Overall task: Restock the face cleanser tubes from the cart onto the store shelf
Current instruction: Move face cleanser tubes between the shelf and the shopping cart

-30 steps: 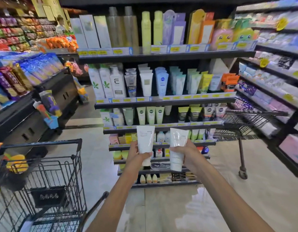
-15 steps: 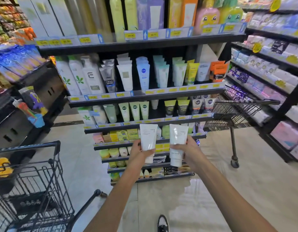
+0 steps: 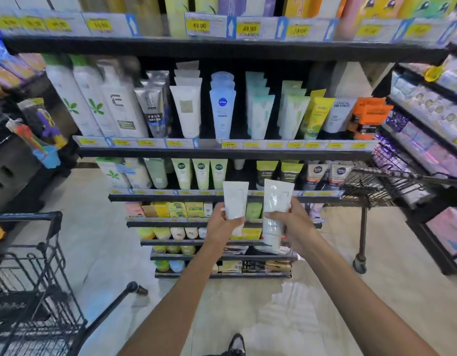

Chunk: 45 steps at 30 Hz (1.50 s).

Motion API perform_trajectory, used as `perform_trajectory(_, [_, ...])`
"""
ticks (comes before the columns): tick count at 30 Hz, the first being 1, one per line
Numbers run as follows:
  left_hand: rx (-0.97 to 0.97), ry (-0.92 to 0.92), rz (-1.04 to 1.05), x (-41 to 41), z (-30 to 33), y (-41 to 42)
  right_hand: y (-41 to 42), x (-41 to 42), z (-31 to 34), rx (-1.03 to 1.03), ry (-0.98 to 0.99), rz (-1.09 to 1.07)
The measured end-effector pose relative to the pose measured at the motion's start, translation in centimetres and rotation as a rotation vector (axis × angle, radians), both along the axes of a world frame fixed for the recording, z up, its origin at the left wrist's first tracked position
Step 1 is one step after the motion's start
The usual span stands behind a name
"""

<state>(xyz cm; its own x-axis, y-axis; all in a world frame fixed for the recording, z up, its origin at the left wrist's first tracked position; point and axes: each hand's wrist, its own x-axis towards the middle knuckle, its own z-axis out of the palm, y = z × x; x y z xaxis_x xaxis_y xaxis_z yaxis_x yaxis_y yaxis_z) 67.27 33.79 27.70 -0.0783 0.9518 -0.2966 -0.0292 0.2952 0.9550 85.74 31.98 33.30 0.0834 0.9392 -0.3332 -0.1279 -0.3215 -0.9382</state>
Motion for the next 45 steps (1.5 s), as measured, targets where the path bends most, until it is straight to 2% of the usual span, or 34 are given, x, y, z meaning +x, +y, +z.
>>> perform_trajectory(14, [0.144,0.302,0.135,4.2,-3.1,11.1,3.5,4.3,-2.2,0.005,-0.011,0.077])
perform_trajectory(24, [0.230,0.324,0.215,5.9,-4.2,15.4,3.3,6.1,-3.8,0.036,-0.044,0.080])
perform_trajectory(30, [0.249,0.332,0.197,6.4,-4.1,17.7,3.7,7.2,-5.0,0.030,-0.028,0.071])
perform_trajectory(39, [0.212,0.529,0.100,5.7,-6.4,22.0,4.3,8.9,-6.1,0.034,-0.014,0.066])
perform_trajectory(45, [0.155,0.489,0.056,5.4,-6.7,24.7,4.7,9.3,-7.1,0.018,-0.028,0.064])
